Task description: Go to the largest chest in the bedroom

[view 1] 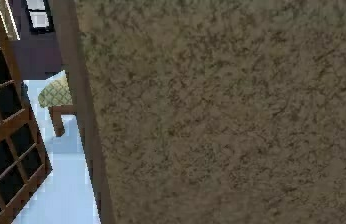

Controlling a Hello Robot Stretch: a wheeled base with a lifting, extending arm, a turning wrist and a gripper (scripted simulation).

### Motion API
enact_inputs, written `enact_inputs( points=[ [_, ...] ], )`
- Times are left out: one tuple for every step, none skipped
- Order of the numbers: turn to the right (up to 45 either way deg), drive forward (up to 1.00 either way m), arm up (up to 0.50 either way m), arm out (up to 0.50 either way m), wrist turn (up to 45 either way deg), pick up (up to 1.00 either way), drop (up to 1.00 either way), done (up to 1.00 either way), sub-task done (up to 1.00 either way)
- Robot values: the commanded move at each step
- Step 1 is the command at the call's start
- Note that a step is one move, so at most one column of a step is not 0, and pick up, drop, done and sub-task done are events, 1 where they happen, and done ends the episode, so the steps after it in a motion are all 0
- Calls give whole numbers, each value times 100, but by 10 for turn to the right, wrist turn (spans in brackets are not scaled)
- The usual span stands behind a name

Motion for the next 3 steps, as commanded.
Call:
enact_inputs(
  points=[
    [-450, 0, 0, 0, 0, 0, 0, 0, 0],
    [-420, 0, 0, 0, 0, 0, 0, 0, 0],
    [0, 100, 0, 0, 0, 0, 0, 0, 0]
  ],
)
